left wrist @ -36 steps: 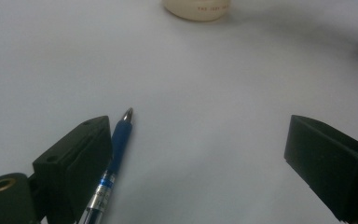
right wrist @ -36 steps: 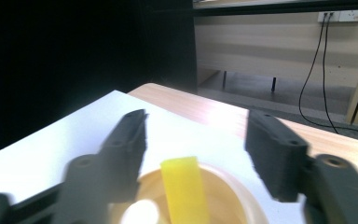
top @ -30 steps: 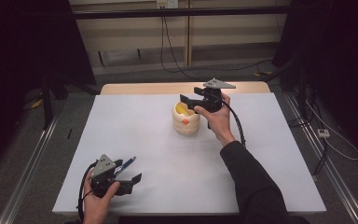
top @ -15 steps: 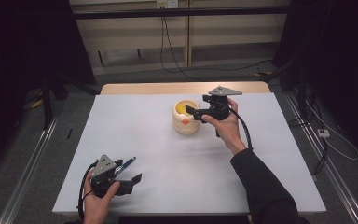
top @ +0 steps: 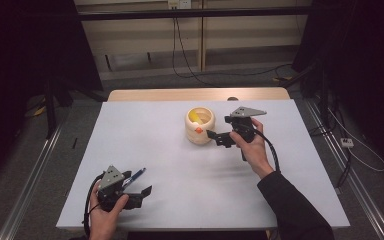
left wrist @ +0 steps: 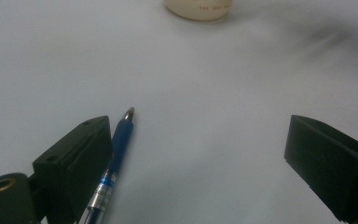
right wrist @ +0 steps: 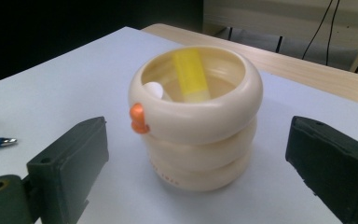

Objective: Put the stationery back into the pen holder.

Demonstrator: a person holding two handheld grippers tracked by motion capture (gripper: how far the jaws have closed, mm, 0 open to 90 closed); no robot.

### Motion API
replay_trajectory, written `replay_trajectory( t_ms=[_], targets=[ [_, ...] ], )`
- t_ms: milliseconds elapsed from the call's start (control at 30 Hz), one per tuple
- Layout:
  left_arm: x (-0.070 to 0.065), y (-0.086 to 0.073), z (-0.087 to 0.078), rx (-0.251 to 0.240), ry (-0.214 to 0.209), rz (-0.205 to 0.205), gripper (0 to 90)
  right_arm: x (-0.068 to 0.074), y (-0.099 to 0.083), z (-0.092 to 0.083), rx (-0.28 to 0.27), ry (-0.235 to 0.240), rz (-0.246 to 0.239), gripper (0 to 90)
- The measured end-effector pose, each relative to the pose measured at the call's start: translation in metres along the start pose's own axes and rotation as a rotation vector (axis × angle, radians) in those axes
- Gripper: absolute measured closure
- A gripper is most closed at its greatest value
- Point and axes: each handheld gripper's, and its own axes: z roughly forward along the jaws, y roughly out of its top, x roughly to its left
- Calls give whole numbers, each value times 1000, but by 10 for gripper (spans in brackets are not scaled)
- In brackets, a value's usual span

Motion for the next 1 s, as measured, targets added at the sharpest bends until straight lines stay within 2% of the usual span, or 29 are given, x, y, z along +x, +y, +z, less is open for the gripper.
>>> replay_trajectory(
  t_ms=[100,167,267,467,567,700,800,1000],
  targets=[
    [0,0,0,-2,1,1,78,3,-3,-5,13,18,-2,56],
    [0,0,0,-5,1,3,78,7,-5,-10,-5,18,-30,62],
    [0,0,0,-5,3,2,78,13,-9,-16,6,23,-50,59],
    [0,0,0,-6,1,3,78,18,-18,-28,-3,14,-64,59],
    [0,0,0,-5,6,0,78,17,-22,-33,-16,-3,-67,62],
    [1,0,-1,-4,11,-5,78,15,-29,-38,3,-15,-58,64],
    [1,0,-2,-15,18,-4,78,15,-35,-45,-11,-41,-65,70],
    [1,0,-1,-10,13,-2,78,12,-50,-62,-10,-81,-49,71]
  ],
)
